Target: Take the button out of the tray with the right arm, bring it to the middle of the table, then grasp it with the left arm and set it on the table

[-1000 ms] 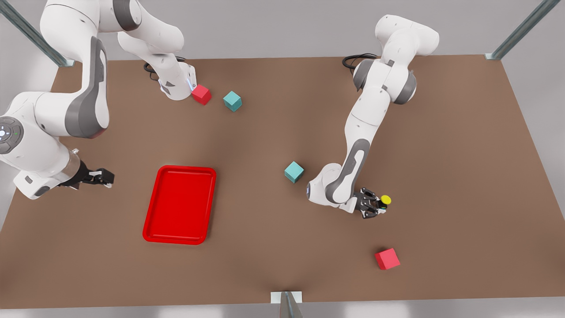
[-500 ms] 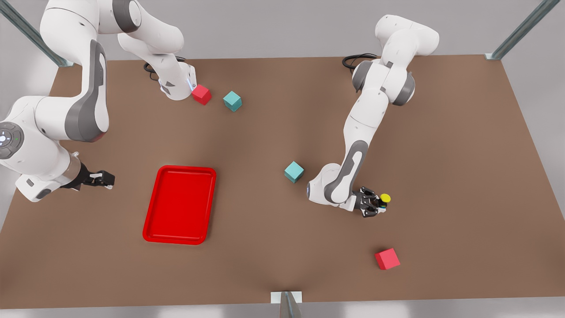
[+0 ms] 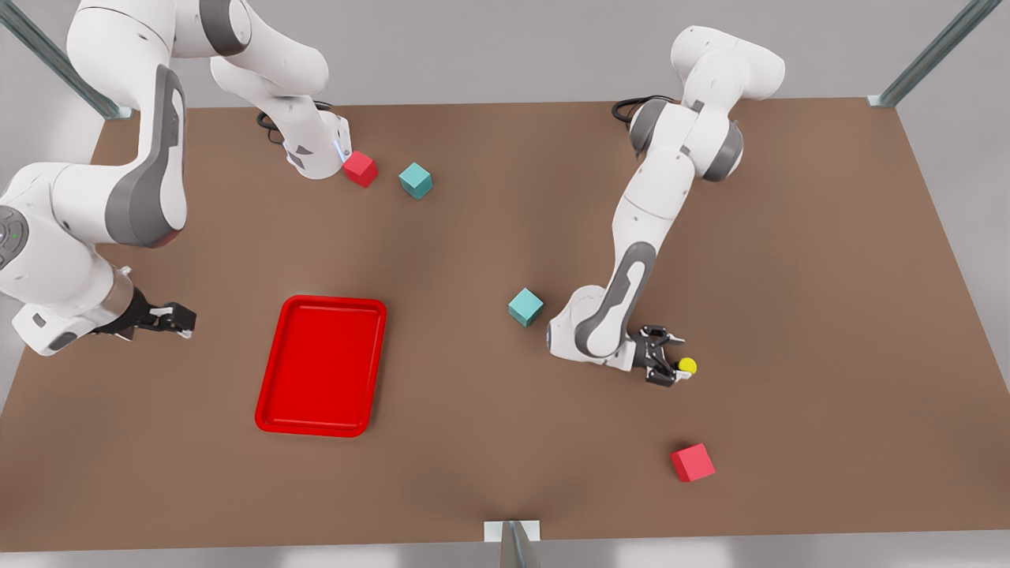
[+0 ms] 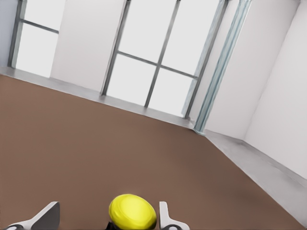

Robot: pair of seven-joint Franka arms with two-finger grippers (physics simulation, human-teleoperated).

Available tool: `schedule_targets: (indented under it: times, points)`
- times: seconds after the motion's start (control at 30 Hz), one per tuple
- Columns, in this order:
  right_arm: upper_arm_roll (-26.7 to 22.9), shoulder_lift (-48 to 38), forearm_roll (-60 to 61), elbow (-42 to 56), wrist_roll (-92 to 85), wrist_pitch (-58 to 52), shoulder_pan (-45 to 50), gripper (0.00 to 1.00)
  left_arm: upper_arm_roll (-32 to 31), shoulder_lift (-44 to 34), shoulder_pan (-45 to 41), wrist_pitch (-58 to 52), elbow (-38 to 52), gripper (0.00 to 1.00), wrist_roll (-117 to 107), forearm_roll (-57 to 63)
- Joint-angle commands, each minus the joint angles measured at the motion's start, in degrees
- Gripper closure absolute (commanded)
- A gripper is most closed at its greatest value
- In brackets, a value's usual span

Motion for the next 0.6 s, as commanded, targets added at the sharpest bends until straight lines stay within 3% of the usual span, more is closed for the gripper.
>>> schedule_targets:
  times: [0.0,0.17,0.27,0.33,0.4,0.43,0.5,0.57]
  points:
    - [-0.1,-0.3,0.0,0.2,-0.2,-0.2,-2.5,0.0,0.0,-1.0,-0.3,-3.2,-0.5,0.0,2.9,-0.1]
    - [-0.3,-1.8,0.1,1.4,-0.3,-1.4,-4.2,0.0,-0.4,-6.9,-1.3,-6.7,-1.8,0.0,9.4,-0.4]
    - [0.1,-0.9,0.2,1.1,-0.2,-3.1,-5.8,0.0,-3.7,-16.4,-0.8,-7.8,-5.3,0.0,24.2,-1.9]
    - [0.3,-0.4,0.3,1.3,-0.2,-3.1,-5.4,0.0,-5.4,-21.1,-0.7,-7.4,-4.5,0.0,32.6,-9.3]
    - [0.3,-0.4,0.4,1.3,-0.2,-3.6,-5.1,0.0,-6.2,-26.5,-0.5,-6.0,0.7,0.0,51.4,-22.7]
    - [0.3,-0.5,0.6,1.3,-0.2,-3.7,-4.9,0.0,-6.2,-31.6,1.4,-2.5,2.0,0.0,66.7,-35.4]
    - [0.3,-0.5,0.7,1.3,-0.2,-3.6,-4.9,0.0,-6.2,-39.3,9.4,1.3,2.0,0.0,95.9,-56.4]
    - [1.4,-0.5,0.6,1.4,-0.2,-3.2,-5.0,0.0,-6.2,-43.3,19.5,-1.8,1.5,0.0,125.7,-69.6]
